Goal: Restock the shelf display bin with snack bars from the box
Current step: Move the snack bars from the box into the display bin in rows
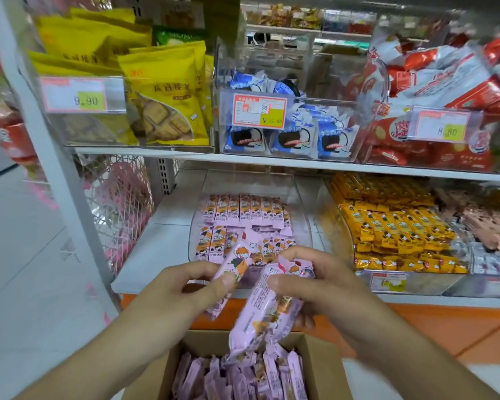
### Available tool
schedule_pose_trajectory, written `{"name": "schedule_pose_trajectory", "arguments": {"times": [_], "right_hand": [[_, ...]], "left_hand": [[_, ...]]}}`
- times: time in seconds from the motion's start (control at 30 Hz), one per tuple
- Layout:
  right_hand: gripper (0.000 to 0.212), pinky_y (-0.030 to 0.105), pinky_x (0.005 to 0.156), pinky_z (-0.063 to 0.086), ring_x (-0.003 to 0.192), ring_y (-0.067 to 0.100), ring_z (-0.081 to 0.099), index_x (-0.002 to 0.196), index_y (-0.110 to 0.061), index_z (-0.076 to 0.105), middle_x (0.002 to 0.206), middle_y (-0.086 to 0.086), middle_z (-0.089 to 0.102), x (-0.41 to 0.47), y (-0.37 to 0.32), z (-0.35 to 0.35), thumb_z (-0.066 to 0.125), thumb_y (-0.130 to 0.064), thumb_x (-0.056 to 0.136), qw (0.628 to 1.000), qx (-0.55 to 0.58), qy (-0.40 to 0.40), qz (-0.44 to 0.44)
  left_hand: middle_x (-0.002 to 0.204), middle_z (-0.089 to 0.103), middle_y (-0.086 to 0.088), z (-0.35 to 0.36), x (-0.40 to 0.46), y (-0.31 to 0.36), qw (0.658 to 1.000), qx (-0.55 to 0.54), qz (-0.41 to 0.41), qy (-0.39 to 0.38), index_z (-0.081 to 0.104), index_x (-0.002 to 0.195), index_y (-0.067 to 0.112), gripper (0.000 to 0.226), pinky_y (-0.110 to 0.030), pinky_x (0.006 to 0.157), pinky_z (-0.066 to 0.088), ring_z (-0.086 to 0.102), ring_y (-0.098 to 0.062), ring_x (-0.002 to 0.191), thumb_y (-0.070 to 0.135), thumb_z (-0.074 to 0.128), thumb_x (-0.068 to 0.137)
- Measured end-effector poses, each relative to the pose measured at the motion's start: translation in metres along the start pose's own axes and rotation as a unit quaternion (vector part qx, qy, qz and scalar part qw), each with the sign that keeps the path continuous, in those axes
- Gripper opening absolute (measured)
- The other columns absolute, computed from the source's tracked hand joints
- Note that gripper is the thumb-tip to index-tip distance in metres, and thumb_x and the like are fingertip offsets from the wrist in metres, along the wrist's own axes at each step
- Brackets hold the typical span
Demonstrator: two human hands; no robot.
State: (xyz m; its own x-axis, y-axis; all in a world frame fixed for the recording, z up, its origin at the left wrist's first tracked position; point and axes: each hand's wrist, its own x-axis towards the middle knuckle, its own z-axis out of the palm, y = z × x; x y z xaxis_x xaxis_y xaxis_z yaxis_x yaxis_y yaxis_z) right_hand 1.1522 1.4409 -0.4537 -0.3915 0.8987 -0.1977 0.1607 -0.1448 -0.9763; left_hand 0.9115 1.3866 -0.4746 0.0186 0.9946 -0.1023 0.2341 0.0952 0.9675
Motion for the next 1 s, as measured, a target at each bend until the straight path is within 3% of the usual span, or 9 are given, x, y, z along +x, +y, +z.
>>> {"name": "schedule_pose_trajectory", "arguments": {"times": [0.07,0.17,0.3,0.43,0.57,0.7,0.77,0.83,1.0], "right_hand": [[0.036,0.036,0.055,0.046,0.057,0.028,0.058,0.111,-0.033,0.071,0.07,0.017,0.07,0.002,-0.001,-0.012,0.089,-0.031,0.08,0.999,-0.015,0.037,-0.004],[0.032,0.038,0.058,0.048,0.058,0.03,0.061,0.108,-0.033,0.07,0.07,0.015,0.071,0.007,-0.005,-0.031,0.087,-0.034,0.081,0.996,-0.033,0.076,-0.02],[0.025,0.035,0.055,0.05,0.056,0.024,0.062,0.104,-0.035,0.068,0.065,0.003,0.07,0.017,-0.008,-0.056,0.084,-0.036,0.085,0.989,-0.079,0.117,-0.041],[0.027,0.033,0.055,0.053,0.058,0.024,0.064,0.106,-0.037,0.068,0.069,0.008,0.07,0.028,-0.001,-0.072,0.085,-0.039,0.085,0.985,-0.106,0.131,-0.038],[0.032,0.041,0.058,0.056,0.062,0.029,0.064,0.107,-0.038,0.068,0.088,0.026,0.068,0.036,0.006,-0.081,0.086,-0.042,0.081,0.986,-0.096,0.133,-0.024],[0.028,0.033,0.055,0.055,0.06,0.027,0.065,0.104,-0.039,0.069,0.072,0.015,0.067,0.042,0.007,-0.087,0.086,-0.039,0.082,0.989,-0.075,0.128,-0.026],[0.021,0.027,0.052,0.052,0.057,0.026,0.062,0.098,-0.038,0.07,0.064,0.014,0.062,0.045,0.006,-0.088,0.085,-0.034,0.083,0.989,-0.071,0.126,-0.035],[0.019,0.025,0.049,0.05,0.056,0.026,0.06,0.097,-0.028,0.071,0.073,0.023,0.067,0.047,0.007,-0.091,0.084,-0.031,0.083,0.989,-0.068,0.122,-0.042],[0.02,0.023,0.05,0.05,0.055,0.023,0.061,0.096,-0.025,0.07,0.082,0.026,0.071,0.048,0.009,-0.094,0.083,-0.032,0.083,0.99,-0.071,0.118,-0.039]], "left_hand": [[0.079,0.065,0.0,0.002,0.006,0.0,1.0,0.021,0.012,0.002,0.076,0.1,0.02,0.021,-0.028,0.077,0.046,0.06,-0.011,0.074,0.038,0.068,0.094],[0.091,0.072,-0.005,0.009,0.018,0.003,0.999,-0.004,-0.025,0.038,0.077,0.1,0.03,0.009,-0.017,0.067,0.053,0.071,-0.024,0.081,0.031,0.073,0.092],[0.089,0.075,0.005,0.024,0.053,0.013,0.999,-0.001,-0.038,0.035,0.066,0.099,0.024,0.018,-0.047,0.097,0.054,0.074,-0.022,0.092,0.037,0.076,0.091],[0.098,0.07,0.009,0.043,0.111,0.03,0.997,0.045,-0.006,0.058,0.054,0.125,0.034,0.043,-0.052,0.084,0.062,0.075,-0.02,0.087,0.035,0.078,0.09],[0.116,0.061,0.015,0.059,0.174,0.031,0.986,0.148,0.058,0.05,0.028,0.146,0.056,0.069,-0.033,0.066,0.058,0.073,-0.023,0.087,0.039,0.072,0.095],[0.103,0.066,0.021,0.079,0.228,0.022,0.98,0.163,0.097,0.053,0.056,0.132,0.033,0.041,-0.013,0.07,0.049,0.063,0.008,0.084,0.031,0.074,0.095],[0.091,0.07,0.016,0.085,0.249,0.016,0.971,0.204,0.113,0.049,0.057,0.135,0.038,0.046,-0.022,0.074,0.056,0.069,0.0,0.083,0.035,0.076,0.093],[0.091,0.073,0.013,0.088,0.263,0.01,0.957,0.255,0.129,0.058,0.053,0.138,0.046,0.052,-0.024,0.078,0.054,0.071,-0.012,0.088,0.039,0.076,0.092],[0.128,0.071,0.004,0.088,0.284,-0.006,0.93,0.331,0.141,0.07,0.046,0.149,0.046,0.061,-0.031,0.097,0.052,0.066,-0.024,0.118,0.044,0.072,0.094]]}}
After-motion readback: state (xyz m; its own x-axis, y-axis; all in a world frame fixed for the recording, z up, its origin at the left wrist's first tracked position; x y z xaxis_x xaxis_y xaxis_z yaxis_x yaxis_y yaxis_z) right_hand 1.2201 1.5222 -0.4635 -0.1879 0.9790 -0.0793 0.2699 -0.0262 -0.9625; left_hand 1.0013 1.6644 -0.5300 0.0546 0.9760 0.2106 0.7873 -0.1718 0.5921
